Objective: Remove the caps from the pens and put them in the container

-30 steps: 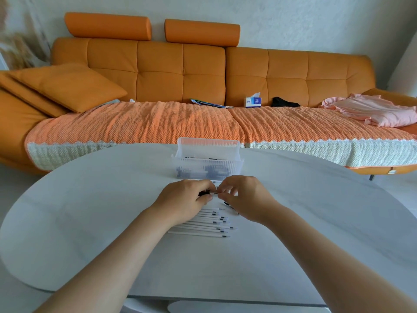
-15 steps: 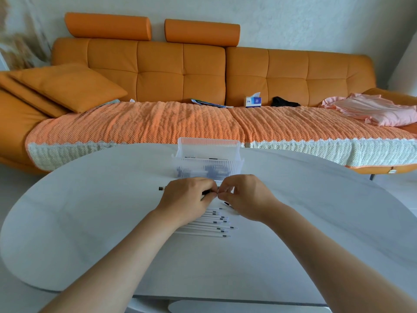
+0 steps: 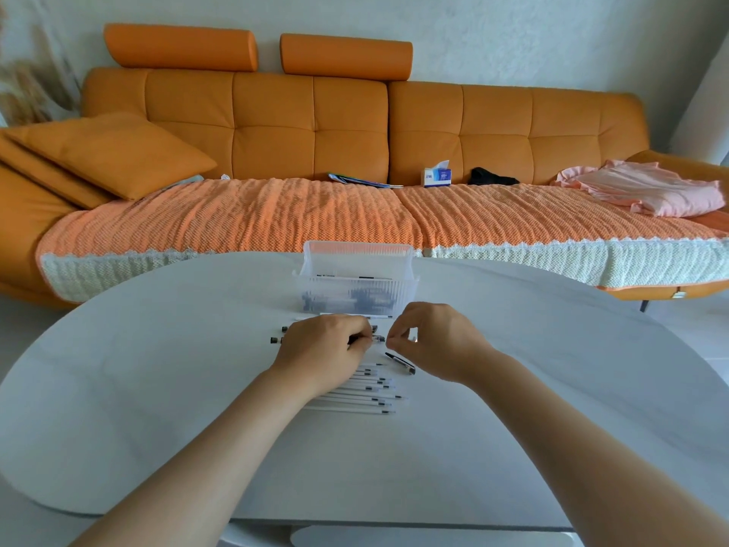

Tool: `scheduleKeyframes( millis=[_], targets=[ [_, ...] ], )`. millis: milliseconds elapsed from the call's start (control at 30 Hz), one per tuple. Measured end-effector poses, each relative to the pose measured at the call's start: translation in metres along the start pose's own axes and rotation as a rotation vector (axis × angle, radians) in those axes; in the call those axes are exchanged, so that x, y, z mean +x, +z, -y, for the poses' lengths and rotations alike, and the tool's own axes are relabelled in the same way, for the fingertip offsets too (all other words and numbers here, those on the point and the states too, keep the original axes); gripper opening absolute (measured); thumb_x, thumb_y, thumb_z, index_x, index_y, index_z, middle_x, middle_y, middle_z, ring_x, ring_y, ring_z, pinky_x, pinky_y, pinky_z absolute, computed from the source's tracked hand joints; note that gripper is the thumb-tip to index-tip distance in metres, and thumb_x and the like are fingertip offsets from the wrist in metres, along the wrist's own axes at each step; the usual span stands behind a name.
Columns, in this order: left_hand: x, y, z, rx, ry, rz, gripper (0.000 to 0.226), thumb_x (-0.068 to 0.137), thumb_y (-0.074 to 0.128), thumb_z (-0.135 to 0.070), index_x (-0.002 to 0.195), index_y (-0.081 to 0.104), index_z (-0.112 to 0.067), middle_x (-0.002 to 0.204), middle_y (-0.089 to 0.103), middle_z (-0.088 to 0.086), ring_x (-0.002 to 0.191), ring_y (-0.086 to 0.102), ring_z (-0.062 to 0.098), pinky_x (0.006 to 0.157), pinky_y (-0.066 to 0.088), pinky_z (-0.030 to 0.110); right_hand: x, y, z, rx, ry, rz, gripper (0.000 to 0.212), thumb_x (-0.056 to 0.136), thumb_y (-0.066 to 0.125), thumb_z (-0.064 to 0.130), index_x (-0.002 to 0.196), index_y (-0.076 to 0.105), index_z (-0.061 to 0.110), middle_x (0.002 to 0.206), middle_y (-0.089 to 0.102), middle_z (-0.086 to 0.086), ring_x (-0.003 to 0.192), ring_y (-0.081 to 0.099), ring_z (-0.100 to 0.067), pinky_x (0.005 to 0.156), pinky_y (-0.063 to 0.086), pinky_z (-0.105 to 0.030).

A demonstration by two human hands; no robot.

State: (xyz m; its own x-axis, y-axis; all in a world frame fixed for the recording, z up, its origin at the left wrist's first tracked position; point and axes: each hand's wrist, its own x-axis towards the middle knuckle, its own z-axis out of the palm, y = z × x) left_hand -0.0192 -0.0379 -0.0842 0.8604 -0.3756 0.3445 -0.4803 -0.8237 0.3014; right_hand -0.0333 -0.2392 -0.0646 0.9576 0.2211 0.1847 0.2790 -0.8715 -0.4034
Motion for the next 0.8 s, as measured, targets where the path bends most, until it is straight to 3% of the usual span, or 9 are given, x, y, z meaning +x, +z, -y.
scheduleKeyframes(
  millis=[133, 233, 333, 567, 800],
  targets=[
    [0.000, 0.001, -0.002, -0.014, 0.024, 0.016, 0.015, 0.094, 0.050, -0.039, 0.095, 0.064, -0.035, 0.089, 0.066, -0.018, 0.079, 0.059, 0.006, 0.066, 0.047, 0.024, -0.001, 0.001, 0.001, 0.052, -0.011, 0.011, 0.010, 0.083, 0.073, 0.042, 0.091, 0.069, 0.039, 0.089, 0.064, 0.023, 0.071, 0.057, 0.005, 0.067, 0.049, -0.020],
    [0.000, 0.002, -0.003, -0.021, 0.041, 0.018, 0.015, 0.093, 0.050, -0.040, 0.096, 0.065, -0.037, 0.089, 0.067, -0.018, 0.080, 0.059, 0.006, 0.069, 0.049, 0.026, 0.001, 0.003, 0.003, 0.088, -0.026, -0.002, 0.003, 0.085, 0.072, 0.035, 0.085, 0.070, 0.037, 0.085, 0.065, 0.022, 0.067, 0.057, 0.003, 0.067, 0.050, -0.024],
    [0.000, 0.002, -0.003, -0.035, 0.062, -0.013, 0.013, 0.093, 0.052, -0.039, 0.096, 0.065, -0.037, 0.090, 0.067, -0.018, 0.080, 0.059, 0.005, 0.068, 0.049, 0.027, 0.002, 0.004, 0.004, 0.091, -0.011, 0.023, 0.009, 0.088, 0.067, 0.032, 0.082, 0.066, 0.038, 0.085, 0.066, 0.020, 0.066, 0.057, 0.001, 0.064, 0.047, -0.024],
    [0.000, 0.004, -0.004, 0.056, 0.172, -0.180, 0.007, 0.089, 0.061, -0.032, 0.084, 0.065, -0.031, 0.072, 0.061, -0.012, 0.062, 0.056, 0.009, 0.047, 0.031, 0.019, 0.006, 0.004, 0.002, 0.172, 0.069, 0.043, 0.010, 0.092, 0.061, 0.036, 0.084, 0.066, 0.035, 0.086, 0.068, 0.016, 0.070, 0.055, 0.001, 0.066, 0.043, -0.022],
    [0.000, 0.005, -0.001, 0.017, 0.067, -0.108, 0.013, 0.094, 0.053, -0.036, 0.094, 0.065, -0.032, 0.087, 0.065, -0.015, 0.076, 0.058, 0.009, 0.055, 0.035, 0.022, 0.002, 0.000, -0.008, 0.135, 0.076, 0.063, 0.005, 0.088, 0.066, 0.039, 0.090, 0.069, 0.036, 0.088, 0.066, 0.021, 0.070, 0.060, -0.001, 0.068, 0.049, -0.022]
  ],
)
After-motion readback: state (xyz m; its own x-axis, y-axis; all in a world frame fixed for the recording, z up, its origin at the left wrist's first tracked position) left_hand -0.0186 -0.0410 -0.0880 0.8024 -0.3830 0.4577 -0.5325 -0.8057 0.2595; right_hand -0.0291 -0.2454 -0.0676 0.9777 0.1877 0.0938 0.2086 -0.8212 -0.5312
